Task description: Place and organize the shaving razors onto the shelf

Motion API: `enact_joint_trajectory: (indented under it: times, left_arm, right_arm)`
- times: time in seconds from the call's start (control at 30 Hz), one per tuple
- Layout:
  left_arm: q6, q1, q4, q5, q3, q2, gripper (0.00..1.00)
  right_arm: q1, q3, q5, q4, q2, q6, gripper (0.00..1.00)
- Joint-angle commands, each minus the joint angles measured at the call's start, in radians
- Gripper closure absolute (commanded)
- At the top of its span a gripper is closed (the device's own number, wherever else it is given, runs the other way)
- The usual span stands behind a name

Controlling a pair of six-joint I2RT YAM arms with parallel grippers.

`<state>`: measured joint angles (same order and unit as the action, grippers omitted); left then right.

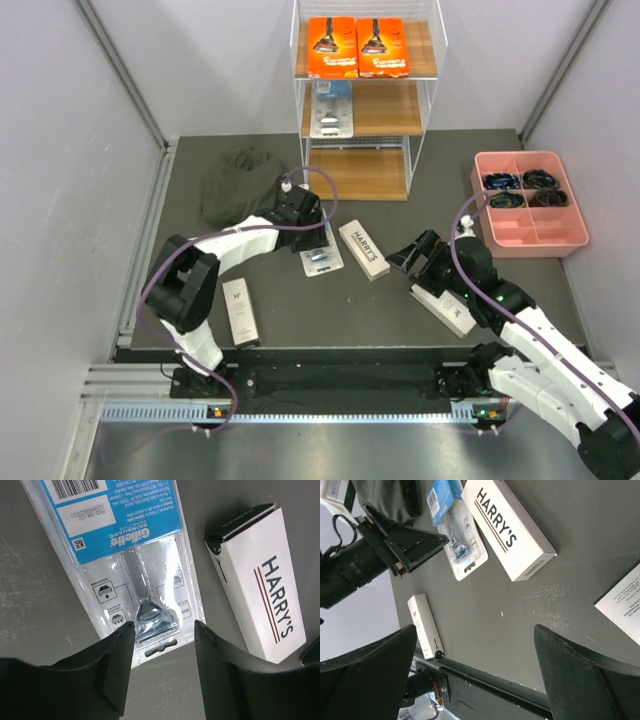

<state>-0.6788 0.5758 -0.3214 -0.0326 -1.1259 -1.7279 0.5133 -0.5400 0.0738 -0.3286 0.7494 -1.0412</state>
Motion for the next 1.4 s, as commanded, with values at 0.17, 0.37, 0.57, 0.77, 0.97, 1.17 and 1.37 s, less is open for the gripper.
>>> enact_joint_trajectory:
  times: [0.17, 0.37, 0.57, 0.77, 0.97, 1.17, 1.37]
  left_arm:
    - [-0.053, -0.002, -0.027, -0.029, -0.104, -0.11, 0.49]
    - [-0.061, -0.002, -0.051, -0.098, -0.138, -0.148, 0.5]
    - [-0.062, -0.004, -0.082, -0.142, -0.178, -0.2, 0.54]
    - [-0.079, -0.005, -0.128, -0.147, -0.222, -0.262, 0.85]
    - [-0.084, -0.005, -0.114, -0.139, -0.196, -0.248, 1.0]
    - [-0.048, -0.005, -0.088, -0.138, -0.172, -0.153, 1.0]
    - [-0.041, -0.005, -0.074, -0.135, -0.108, -0.012, 1.0]
  right_arm:
    - [0.007, 0.002, 0.007, 0.051, -0.013, -0.008, 0.01]
    - [0.007, 0.014, 0.009, 0.054, -0.016, -0.008, 0.01]
    - [0.007, 0.04, 0.014, 0.075, -0.018, -0.017, 0.01]
    - [0.007, 0.063, 0.027, 0.095, -0.019, -0.034, 0.01]
    - [0.007, 0.069, 0.03, 0.105, -0.018, -0.036, 0.01]
    - [0.005, 0.066, 0.032, 0.103, -0.021, -0.036, 0.01]
    - [0.007, 0.06, 0.03, 0.099, -0.031, -0.036, 0.01]
